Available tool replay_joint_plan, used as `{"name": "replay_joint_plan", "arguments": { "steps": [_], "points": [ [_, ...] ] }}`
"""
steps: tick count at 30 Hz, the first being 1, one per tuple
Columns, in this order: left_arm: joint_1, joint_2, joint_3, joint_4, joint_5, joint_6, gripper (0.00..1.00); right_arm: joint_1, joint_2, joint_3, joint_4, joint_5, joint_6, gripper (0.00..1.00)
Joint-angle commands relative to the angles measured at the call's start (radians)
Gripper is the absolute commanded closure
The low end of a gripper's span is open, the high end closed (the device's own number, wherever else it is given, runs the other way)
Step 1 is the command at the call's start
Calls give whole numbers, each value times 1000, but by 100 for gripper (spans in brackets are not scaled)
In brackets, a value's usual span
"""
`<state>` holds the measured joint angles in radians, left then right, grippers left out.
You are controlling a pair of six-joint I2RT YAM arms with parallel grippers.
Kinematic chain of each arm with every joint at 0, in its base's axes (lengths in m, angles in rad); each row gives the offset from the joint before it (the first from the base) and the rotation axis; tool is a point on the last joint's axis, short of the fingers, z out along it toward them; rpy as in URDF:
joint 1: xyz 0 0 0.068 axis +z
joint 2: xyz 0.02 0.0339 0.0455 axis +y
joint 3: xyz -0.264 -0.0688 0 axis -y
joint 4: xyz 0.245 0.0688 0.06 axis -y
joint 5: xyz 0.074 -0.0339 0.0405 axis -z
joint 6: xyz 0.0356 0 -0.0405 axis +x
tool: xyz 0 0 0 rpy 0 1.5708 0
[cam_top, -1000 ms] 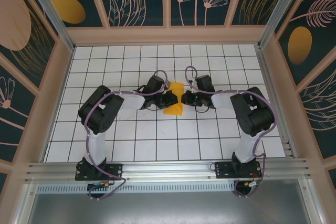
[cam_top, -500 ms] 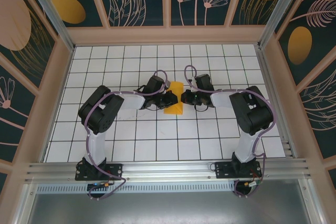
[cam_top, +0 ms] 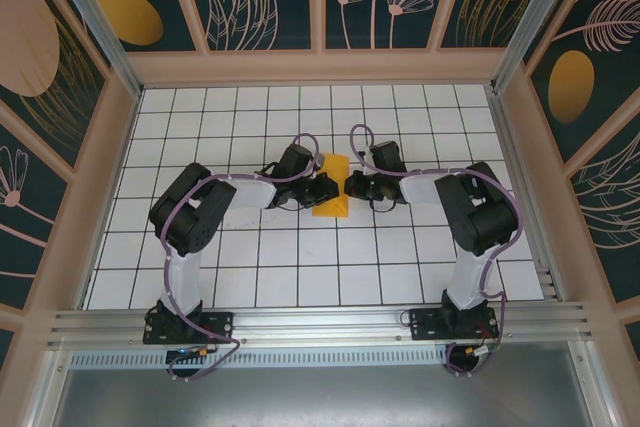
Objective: Fold a paper plane with a square sheet of paper (pick it up from the middle)
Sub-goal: Fold the triangle a second time at the center of the table.
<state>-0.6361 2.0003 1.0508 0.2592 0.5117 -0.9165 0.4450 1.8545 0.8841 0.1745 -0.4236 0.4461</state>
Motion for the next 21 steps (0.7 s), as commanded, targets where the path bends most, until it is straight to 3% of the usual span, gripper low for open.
{"name": "replay_joint_plan", "arguments": {
  "steps": [1,8,21],
  "points": [
    [-6,-57,-41,14,-23,20,84,-5,16,24,-39,40,-18,97],
    [-6,-91,-144,77,-5,-2,79,-2,10,27,-48,35,-24,97],
    [-5,-84,-168,-64,-79,31,82,4,16,48,-59,50,-33,98]
  ]
}}
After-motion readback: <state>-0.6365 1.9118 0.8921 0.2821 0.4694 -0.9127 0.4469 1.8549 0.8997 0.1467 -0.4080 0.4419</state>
